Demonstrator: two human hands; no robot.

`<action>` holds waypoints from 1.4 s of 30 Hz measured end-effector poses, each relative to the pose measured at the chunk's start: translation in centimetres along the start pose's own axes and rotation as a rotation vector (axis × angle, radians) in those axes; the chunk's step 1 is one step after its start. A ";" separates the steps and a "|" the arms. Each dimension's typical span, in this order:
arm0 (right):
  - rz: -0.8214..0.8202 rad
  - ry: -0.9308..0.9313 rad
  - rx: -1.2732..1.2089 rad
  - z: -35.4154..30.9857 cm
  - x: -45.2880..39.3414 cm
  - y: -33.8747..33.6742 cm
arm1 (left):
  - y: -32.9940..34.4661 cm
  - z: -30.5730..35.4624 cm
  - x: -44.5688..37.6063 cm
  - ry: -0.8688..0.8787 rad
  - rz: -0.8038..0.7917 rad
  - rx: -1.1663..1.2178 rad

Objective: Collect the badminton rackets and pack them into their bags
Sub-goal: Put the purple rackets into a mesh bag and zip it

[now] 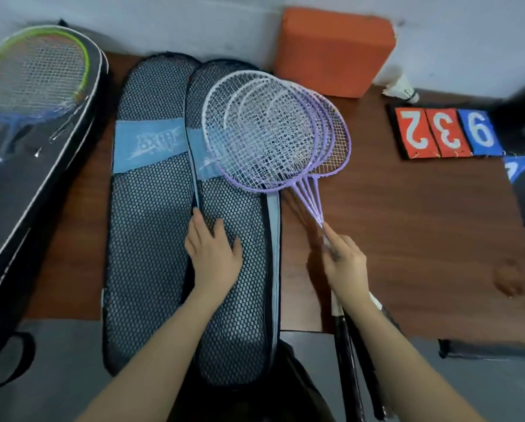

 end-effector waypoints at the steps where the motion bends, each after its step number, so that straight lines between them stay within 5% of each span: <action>1: -0.003 0.018 0.016 0.7 0.0 0.0 | 0.3 0.4 0.2 0.003 0.005 -0.007; 9: 0.038 0.007 0.276 2.5 -1.5 -0.2 | 1.4 6.1 1.0 0.186 0.024 -0.083; 14: -0.087 -0.026 0.294 2.3 -3.5 0.3 | 2.7 7.4 -1.0 0.113 -0.048 -0.009; 22: -0.060 -0.039 0.015 1.9 -3.6 -0.9 | -1.0 5.9 -1.5 0.086 0.046 0.267; 31: 0.010 -0.022 -0.141 -0.5 -4.9 -2.6 | 0.0 6.5 -4.3 0.105 -0.115 0.219; 42: 0.099 -0.111 -0.162 -4.4 -5.1 -2.7 | -14.2 5.3 -3.9 0.185 0.383 0.772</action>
Point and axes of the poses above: each hand's wrist, its own x-axis away from the middle knuckle, its own y-axis out of the palm, z = x × y, the point moved 7 cm from there along -x, towards the middle knuckle, and after that the axes turned 3 degrees about -y, right-handed, at the moved point
